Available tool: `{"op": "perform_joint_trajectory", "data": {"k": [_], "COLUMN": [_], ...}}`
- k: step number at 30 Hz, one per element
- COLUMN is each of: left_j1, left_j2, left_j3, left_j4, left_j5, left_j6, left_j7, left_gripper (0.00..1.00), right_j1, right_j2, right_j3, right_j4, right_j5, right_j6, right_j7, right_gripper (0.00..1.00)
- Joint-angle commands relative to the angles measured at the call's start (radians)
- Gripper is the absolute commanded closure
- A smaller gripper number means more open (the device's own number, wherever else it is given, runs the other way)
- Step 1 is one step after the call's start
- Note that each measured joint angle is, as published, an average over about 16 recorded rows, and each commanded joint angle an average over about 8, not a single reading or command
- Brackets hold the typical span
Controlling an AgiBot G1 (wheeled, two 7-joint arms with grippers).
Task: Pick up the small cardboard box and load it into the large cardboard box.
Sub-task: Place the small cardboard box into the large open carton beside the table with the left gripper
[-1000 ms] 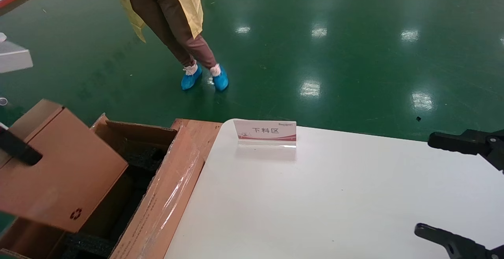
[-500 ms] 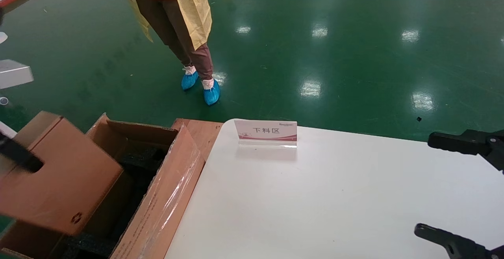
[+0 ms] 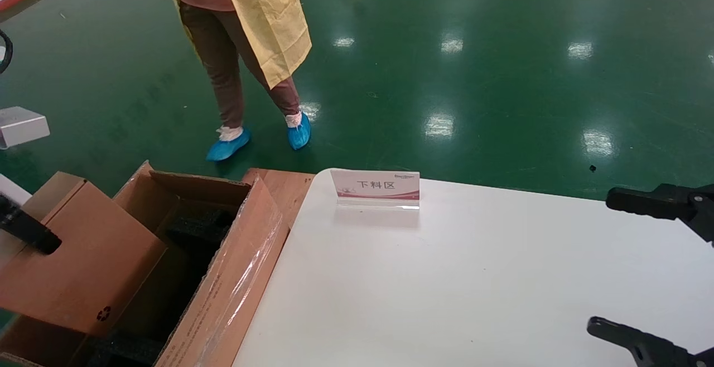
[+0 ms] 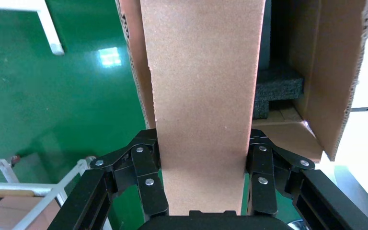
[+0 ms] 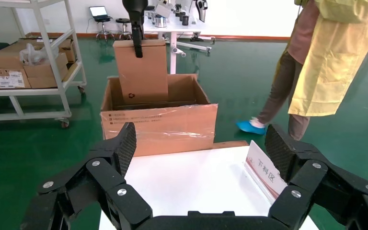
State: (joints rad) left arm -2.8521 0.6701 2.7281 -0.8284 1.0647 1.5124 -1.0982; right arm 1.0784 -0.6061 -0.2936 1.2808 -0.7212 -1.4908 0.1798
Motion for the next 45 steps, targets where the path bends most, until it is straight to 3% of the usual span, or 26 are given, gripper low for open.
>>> {"op": "perform_joint_trajectory", "data": {"k": [1, 20, 45], "left_j1": [0.006, 0.112, 0.243], "left_j2": [-0.010, -0.035, -0.026], "left_j3": [-0.002, -0.008, -0.013], "left_j4": [-0.005, -0.046, 0.021], "left_j5": [0.007, 0.036, 0.057], "left_j6": [-0.008, -0.116, -0.226], "left_j7": [-0.005, -0.064, -0.044], "left_gripper": [1.00, 1.00, 1.00], "right_j1": [0.000, 0.000, 0.001], "right_j2": [0.000, 0.000, 0.001], "right_j3": [0.000, -0.001, -0.003], "right_j4": [0.000, 0.000, 0.000], "right_j5": [0.000, 0.001, 0.002], "right_j6": [0.000, 0.001, 0.001], "right_j7": [0.000, -0.001, -0.001], "right_gripper": [0.00, 0.00, 0.00]}}
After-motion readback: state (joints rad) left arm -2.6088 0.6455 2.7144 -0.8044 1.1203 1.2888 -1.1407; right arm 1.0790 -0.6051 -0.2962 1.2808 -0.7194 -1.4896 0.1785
